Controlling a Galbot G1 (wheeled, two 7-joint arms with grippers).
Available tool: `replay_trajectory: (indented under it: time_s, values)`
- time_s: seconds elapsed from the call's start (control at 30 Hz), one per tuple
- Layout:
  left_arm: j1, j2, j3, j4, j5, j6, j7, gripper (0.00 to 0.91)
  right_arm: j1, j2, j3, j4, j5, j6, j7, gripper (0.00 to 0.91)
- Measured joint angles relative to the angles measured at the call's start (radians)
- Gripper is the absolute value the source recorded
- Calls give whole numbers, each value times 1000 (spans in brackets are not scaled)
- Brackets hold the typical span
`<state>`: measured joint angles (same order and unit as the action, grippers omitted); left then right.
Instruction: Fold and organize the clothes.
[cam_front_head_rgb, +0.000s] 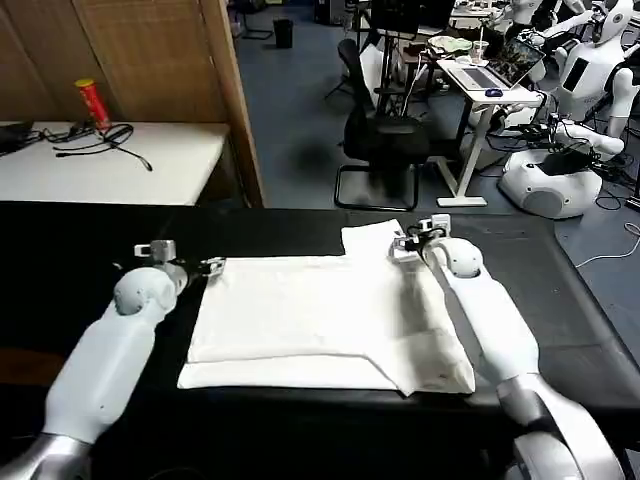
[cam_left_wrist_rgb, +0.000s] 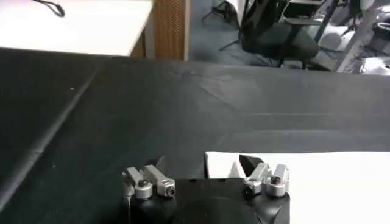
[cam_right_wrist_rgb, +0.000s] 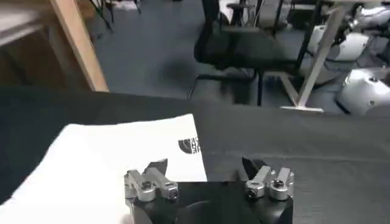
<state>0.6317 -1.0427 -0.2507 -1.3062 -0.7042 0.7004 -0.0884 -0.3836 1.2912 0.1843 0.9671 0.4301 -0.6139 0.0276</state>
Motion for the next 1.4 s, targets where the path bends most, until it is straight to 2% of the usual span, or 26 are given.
replay_trajectory:
  time_s: [0.03, 0.13, 0.17, 0.2, 0.23, 0.27, 0.37, 0.53, 0.8, 1.1, 1.4]
  values:
    - [-2, -3, 1, 6, 7, -3, 1, 692, -1, 1, 0, -1, -1, -1, -3, 761]
    - [-8, -13, 1, 20, 13, -12, 2, 546, -5, 3, -3, -3, -4, -3, -9, 644]
    - [-9, -16, 1, 22, 13, -12, 3, 322, -5, 4, -3, -4, -4, -4, -10, 497]
    - [-9, -18, 1, 24, 14, -12, 6, 244, -6, 5, -4, -4, -6, -5, -11, 439]
    - [-9, -19, 1, 25, 16, -12, 9, 195, -8, 7, -4, -4, -8, -5, -12, 302]
    - [-9, -21, 1, 25, 17, -12, 13, 176, -9, 8, -4, -4, -8, -6, -13, 205]
    - [-8, -22, 4, 21, 21, -10, 21, 127, -14, 13, 0, -2, -9, -12, -13, 78]
    - [-4, -22, 8, 13, 21, -7, 27, 88, -24, 17, 16, 2, -12, -12, -13, 39]
    - [0, -18, 5, -17, 37, -18, 28, 39, -65, -7, 45, 74, -14, 87, -19, 0]
    - [42, 19, -25, -139, 43, -20, 8, 29, -183, -95, 67, 330, -12, 97, -44, 0]
    - [196, 82, -83, -357, 43, -9, -3, 29, -392, -223, 111, 645, -12, 18, -23, 0]
